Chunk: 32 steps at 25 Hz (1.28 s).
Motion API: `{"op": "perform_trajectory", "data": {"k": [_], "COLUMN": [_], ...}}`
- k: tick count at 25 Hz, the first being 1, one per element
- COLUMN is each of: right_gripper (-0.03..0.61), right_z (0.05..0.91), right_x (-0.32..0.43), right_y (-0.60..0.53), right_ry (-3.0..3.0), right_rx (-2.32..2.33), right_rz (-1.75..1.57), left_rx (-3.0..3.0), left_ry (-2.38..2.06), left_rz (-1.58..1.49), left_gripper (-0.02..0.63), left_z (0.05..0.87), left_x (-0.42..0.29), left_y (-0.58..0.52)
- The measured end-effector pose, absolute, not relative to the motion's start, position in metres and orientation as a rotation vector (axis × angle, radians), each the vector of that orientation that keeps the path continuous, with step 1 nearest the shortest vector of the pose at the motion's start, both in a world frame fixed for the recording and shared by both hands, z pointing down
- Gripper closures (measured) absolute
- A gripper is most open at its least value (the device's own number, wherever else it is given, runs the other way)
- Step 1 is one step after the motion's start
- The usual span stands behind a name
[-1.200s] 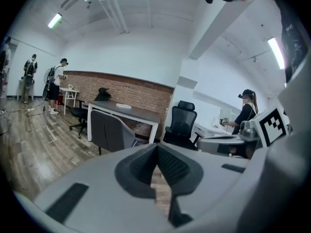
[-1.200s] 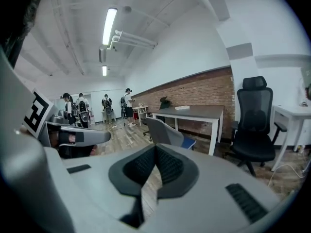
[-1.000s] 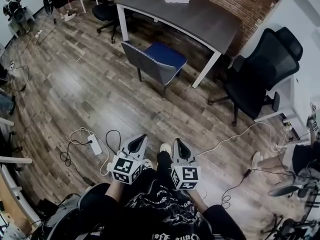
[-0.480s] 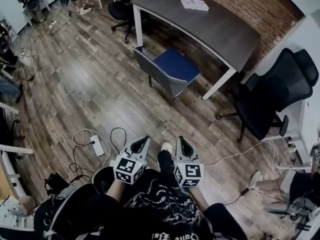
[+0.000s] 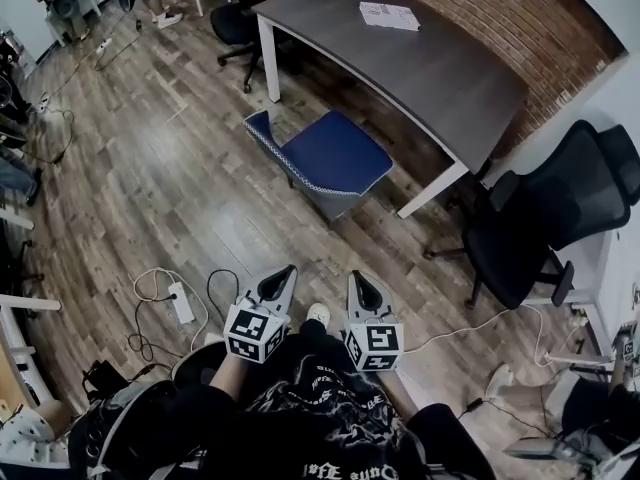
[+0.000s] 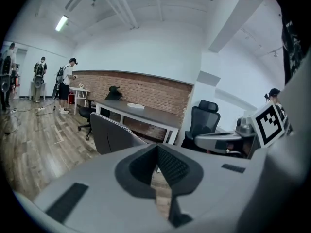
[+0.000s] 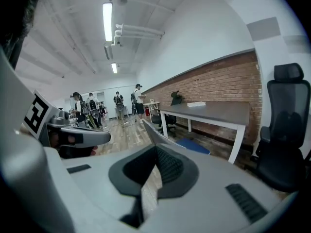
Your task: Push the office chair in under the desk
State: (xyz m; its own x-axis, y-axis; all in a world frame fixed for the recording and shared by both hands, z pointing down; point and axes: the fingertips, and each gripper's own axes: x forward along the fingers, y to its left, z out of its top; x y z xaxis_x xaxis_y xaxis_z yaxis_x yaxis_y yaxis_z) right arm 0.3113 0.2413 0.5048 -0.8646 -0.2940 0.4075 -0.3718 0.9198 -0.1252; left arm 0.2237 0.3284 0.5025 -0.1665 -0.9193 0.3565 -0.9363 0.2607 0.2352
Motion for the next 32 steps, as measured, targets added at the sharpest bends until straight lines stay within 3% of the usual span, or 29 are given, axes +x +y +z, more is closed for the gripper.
{"op": "perform_trajectory", "data": {"k": [20, 32], "right_gripper": [0.575, 0.575], "right_z": [0.520, 0.528], "right_x": [0.278, 0.209], "right_y": [0.184, 0.156], "right_ry": [-2.695, -2.679], "right_rx": [0.361, 0.484], "right_rz": [0.334, 0.398], "left_rx": [1.605, 1.660], "left_ry": [-2.135, -2.120], "left_rz": [0.100, 0.153], "left_gripper": [0.607, 0.607], "left_z": [0.514, 0.517], "left_x": [0.198, 0.094], "left_y": [0.273, 0.245]}}
